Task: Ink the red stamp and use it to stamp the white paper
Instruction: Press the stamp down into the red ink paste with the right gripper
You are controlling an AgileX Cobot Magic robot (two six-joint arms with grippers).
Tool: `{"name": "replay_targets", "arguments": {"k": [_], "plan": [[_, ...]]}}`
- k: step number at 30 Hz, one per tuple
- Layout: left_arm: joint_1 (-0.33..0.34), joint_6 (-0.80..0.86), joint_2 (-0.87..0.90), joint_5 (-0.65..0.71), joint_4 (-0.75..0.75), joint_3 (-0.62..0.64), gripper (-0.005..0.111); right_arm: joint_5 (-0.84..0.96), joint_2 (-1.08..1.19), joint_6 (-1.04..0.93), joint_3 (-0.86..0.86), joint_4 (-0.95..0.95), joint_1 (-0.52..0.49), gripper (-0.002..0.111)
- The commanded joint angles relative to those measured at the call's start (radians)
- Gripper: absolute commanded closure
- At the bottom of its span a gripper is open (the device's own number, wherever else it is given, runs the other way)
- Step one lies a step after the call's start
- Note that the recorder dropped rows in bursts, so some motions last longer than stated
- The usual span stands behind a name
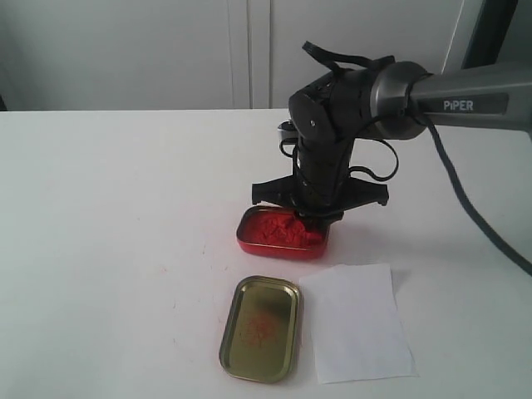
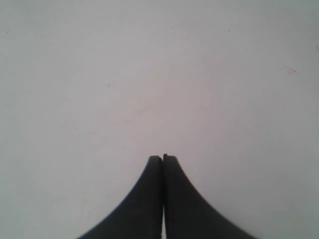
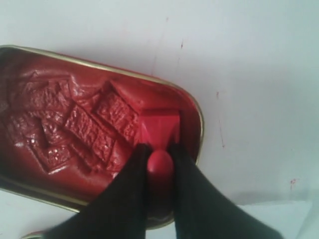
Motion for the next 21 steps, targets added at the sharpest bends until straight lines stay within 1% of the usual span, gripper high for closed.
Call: {"name": "replay_targets", "arguments": {"k": [1,21], "plan": [[0.001,-0.001,-0.003,0.014,-0.001,0.01,0.107,-0.029,-0.029,0.005,0.0,-0.011,-0.011,0.108],[0.001,-0.001,-0.003,0.014,-0.001,0.01,0.107,-0.071,-0.05,0.012,0.0,-0.04,-0.011,0.108]]}}
